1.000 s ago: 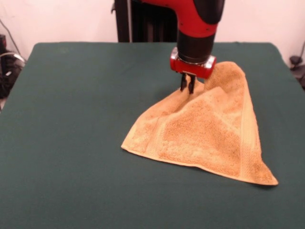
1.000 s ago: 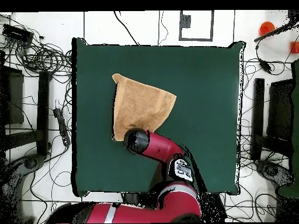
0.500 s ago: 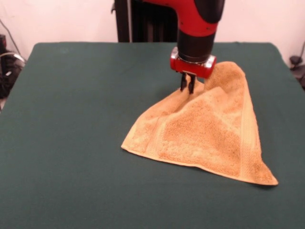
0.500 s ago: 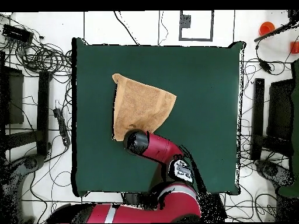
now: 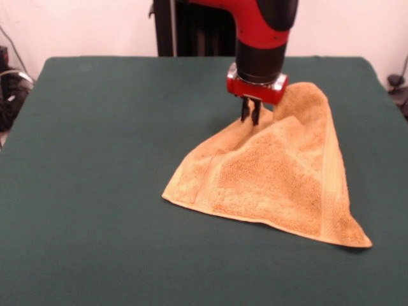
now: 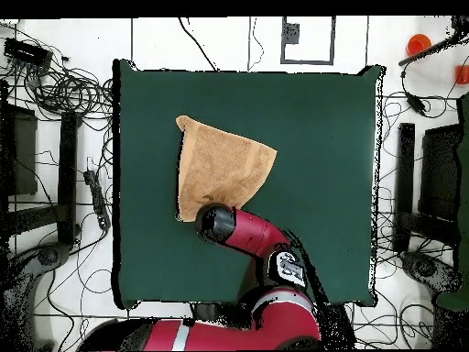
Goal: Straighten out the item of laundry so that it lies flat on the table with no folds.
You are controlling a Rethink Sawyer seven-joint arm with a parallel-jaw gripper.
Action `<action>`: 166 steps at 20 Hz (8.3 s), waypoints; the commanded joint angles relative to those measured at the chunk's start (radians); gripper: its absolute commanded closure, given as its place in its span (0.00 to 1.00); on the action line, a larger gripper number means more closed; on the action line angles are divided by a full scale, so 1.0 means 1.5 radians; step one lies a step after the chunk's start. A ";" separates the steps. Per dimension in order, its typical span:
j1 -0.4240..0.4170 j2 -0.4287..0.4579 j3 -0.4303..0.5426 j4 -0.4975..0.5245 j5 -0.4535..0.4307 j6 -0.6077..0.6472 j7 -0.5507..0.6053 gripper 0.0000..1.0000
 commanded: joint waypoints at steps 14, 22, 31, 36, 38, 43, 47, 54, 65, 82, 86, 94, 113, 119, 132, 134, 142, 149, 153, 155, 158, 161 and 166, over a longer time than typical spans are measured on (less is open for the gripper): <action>-0.068 0.064 0.083 0.039 -0.046 -0.063 0.089 1.00; -0.072 0.066 0.077 0.027 -0.054 -0.044 0.087 1.00; -0.107 0.052 0.086 0.043 -0.083 -0.037 0.068 1.00; -0.126 0.037 0.088 0.057 -0.103 -0.030 0.060 1.00; -0.143 0.030 0.090 0.062 -0.117 -0.025 0.051 1.00; -0.176 0.019 0.090 0.061 -0.150 -0.007 0.029 1.00; -0.192 0.013 0.094 0.058 -0.173 0.003 0.030 1.00; -0.222 0.006 0.098 0.053 -0.210 0.019 0.034 1.00; -0.228 0.016 0.098 0.030 -0.227 0.030 0.037 1.00; -0.301 -0.008 0.102 -0.001 -0.292 0.092 -0.026 1.00; -0.322 -0.013 0.111 -0.006 -0.311 0.100 -0.036 1.00; -0.343 -0.008 0.120 -0.029 -0.349 0.117 -0.037 1.00; -0.381 -0.017 0.138 -0.082 -0.434 0.165 -0.077 1.00; -0.382 -0.015 0.145 -0.081 -0.451 0.161 -0.064 1.00; -0.362 -0.029 0.150 -0.052 -0.442 0.132 -0.015 1.00; -0.358 -0.034 0.147 -0.051 -0.441 0.134 -0.012 1.00; -0.352 -0.049 0.148 -0.034 -0.433 0.132 0.000 1.00; -0.350 -0.054 0.149 -0.029 -0.428 0.136 0.006 1.00; -0.351 -0.057 0.149 -0.028 -0.426 0.139 0.005 1.00; -0.350 -0.058 0.149 -0.027 -0.425 0.140 0.007 1.00; -0.348 -0.060 0.147 -0.023 -0.423 0.137 0.013 1.00; -0.348 -0.059 0.144 -0.022 -0.418 0.131 0.025 1.00; -0.348 -0.058 0.145 -0.018 -0.418 0.129 0.025 0.00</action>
